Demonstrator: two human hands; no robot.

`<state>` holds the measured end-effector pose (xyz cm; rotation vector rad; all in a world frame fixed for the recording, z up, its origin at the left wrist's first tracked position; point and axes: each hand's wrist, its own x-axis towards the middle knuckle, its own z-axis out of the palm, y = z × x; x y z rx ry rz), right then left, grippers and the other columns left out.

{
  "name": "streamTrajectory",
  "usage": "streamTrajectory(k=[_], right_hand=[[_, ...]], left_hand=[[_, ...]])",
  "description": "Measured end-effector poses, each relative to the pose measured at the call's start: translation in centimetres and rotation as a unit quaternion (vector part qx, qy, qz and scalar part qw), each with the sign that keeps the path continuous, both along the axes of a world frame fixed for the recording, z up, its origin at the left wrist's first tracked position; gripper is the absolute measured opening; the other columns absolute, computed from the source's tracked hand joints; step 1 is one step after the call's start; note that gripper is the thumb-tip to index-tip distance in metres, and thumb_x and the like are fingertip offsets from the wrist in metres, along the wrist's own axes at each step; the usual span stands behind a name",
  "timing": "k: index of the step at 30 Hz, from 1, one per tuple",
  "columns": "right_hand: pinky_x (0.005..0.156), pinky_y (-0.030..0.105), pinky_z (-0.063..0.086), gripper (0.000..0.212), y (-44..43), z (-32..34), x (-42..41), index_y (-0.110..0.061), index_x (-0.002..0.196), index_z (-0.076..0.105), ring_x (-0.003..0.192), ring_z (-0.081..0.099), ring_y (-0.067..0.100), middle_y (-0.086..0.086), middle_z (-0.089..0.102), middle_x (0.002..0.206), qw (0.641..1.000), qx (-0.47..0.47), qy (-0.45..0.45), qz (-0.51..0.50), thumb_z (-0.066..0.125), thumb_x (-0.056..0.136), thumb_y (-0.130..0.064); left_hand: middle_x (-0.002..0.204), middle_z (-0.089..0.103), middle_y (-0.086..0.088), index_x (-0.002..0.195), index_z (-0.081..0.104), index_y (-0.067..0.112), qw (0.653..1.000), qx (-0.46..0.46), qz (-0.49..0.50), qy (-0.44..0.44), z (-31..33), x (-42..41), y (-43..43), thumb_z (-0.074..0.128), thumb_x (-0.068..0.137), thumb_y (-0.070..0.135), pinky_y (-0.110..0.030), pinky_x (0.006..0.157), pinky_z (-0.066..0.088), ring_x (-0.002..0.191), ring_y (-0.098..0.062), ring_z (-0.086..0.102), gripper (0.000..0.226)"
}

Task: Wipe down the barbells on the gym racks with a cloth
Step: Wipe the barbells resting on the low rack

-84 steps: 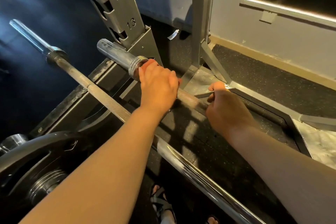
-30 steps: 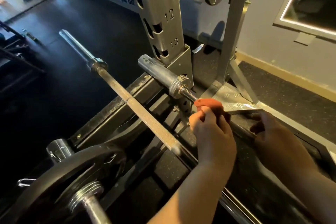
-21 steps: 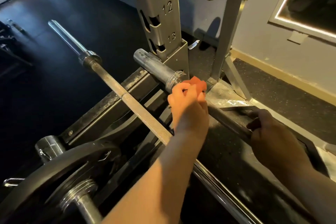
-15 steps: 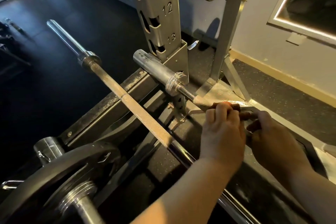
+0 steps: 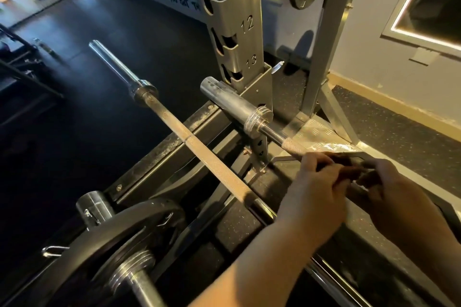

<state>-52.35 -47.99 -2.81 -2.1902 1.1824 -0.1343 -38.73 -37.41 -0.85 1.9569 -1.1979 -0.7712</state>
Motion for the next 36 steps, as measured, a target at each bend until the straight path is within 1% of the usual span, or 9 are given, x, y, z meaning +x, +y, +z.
streamTrajectory(k=[5, 7, 12, 16, 25, 28, 30, 32, 36], right_hand=[[0.066, 0.033, 0.051, 0.037, -1.4, 0.2, 1.2, -0.019, 0.137, 0.046, 0.08, 0.059, 0.011, -0.001, 0.06, 0.101, 0.999, 0.001, 0.012, -0.029, 0.051, 0.101, -0.012], [0.069, 0.04, 0.057, 0.031, -1.1, 1.5, 4.3, -0.008, 0.127, 0.056, 0.083, 0.064, 0.019, 0.007, 0.061, 0.1, 0.996, -0.073, 0.029, 0.044, 0.061, 0.096, -0.012], [0.084, 0.034, 0.055, 0.035, 0.8, 3.1, 14.3, -0.015, 0.131, 0.051, 0.107, 0.061, 0.027, 0.012, 0.05, 0.129, 0.966, -0.167, 0.089, 0.175, 0.061, 0.099, -0.024], [0.072, 0.037, 0.056, 0.024, 0.6, 1.8, 16.4, -0.017, 0.124, 0.05, 0.089, 0.062, 0.027, 0.009, 0.052, 0.108, 0.969, -0.166, 0.116, 0.142, 0.045, 0.102, -0.025], [0.079, 0.046, 0.051, 0.042, -0.6, 0.3, 17.2, -0.026, 0.11, 0.047, 0.09, 0.059, 0.025, 0.001, 0.053, 0.095, 0.988, -0.056, 0.099, 0.106, 0.011, 0.104, -0.047], [0.082, 0.047, 0.055, 0.031, -0.3, 1.1, 17.0, -0.025, 0.115, 0.047, 0.091, 0.06, 0.024, 0.001, 0.054, 0.098, 0.986, -0.042, 0.116, 0.112, 0.022, 0.108, -0.042], [0.086, 0.048, 0.055, 0.03, -0.4, 1.6, 16.9, -0.025, 0.123, 0.046, 0.096, 0.061, 0.025, 0.004, 0.056, 0.107, 0.986, -0.015, 0.119, 0.112, 0.024, 0.109, -0.041], [0.091, 0.047, 0.053, 0.032, -0.5, 2.2, 17.1, -0.023, 0.13, 0.045, 0.104, 0.06, 0.027, 0.006, 0.057, 0.117, 0.986, 0.011, 0.122, 0.118, 0.026, 0.11, -0.039], [0.09, 0.044, 0.052, 0.032, -0.2, 2.5, 17.2, -0.024, 0.128, 0.045, 0.103, 0.06, 0.025, 0.004, 0.058, 0.114, 0.99, -0.006, 0.108, 0.086, 0.025, 0.109, -0.04]], left_hand=[[0.125, 0.052, -0.006, 0.12, 0.063, 0.033, 0.948, -0.172, 0.229, 0.135, 2.4, 7.6, 1.0, 0.048, 0.102, 0.041, -0.024, 0.089, 0.054, 0.111, -0.007, 0.057, 0.025], [0.131, 0.047, 0.005, 0.128, 0.062, 0.026, 0.944, -0.185, 0.272, 0.025, 2.2, 11.1, 0.4, 0.048, 0.105, 0.025, -0.006, 0.093, 0.041, 0.116, 0.008, 0.046, 0.026], [0.128, 0.044, 0.018, 0.127, 0.056, 0.037, 0.967, -0.067, 0.179, -0.169, -2.4, 13.0, -1.8, 0.037, 0.107, 0.032, -0.019, 0.092, 0.03, 0.115, -0.008, 0.039, 0.029], [0.131, 0.051, 0.019, 0.131, 0.057, 0.039, 0.956, -0.044, 0.13, -0.258, -2.5, 15.7, -2.6, 0.027, 0.106, 0.045, -0.024, 0.104, 0.027, 0.12, -0.008, 0.044, 0.04], [0.141, 0.052, 0.002, 0.131, 0.063, 0.02, 0.943, -0.009, 0.248, -0.223, -2.5, 21.6, -5.3, 0.028, 0.106, 0.035, -0.03, 0.11, 0.019, 0.133, -0.022, 0.037, 0.045], [0.119, 0.066, -0.009, 0.105, 0.073, 0.017, 0.948, 0.019, 0.138, -0.287, -2.6, 18.9, -6.5, 0.047, 0.095, 0.017, -0.046, 0.113, 0.031, 0.124, -0.032, 0.052, 0.028], [0.132, 0.061, -0.012, 0.122, 0.067, 0.017, 0.96, 0.004, 0.034, -0.276, -3.1, 17.8, -5.2, 0.057, 0.095, 0.008, -0.055, 0.119, 0.025, 0.137, -0.037, 0.044, 0.03], [0.144, 0.053, 0.0, 0.133, 0.06, 0.024, 0.968, -0.019, 0.012, -0.251, -2.5, 19.1, -4.1, 0.044, 0.106, 0.021, -0.048, 0.125, 0.01, 0.147, -0.023, 0.027, 0.031], [0.135, 0.055, 0.009, 0.126, 0.061, 0.031, 0.956, -0.034, 0.038, -0.289, -1.4, 23.0, -4.3, 0.033, 0.106, 0.034, -0.053, 0.12, 0.023, 0.139, -0.016, 0.035, 0.034]])
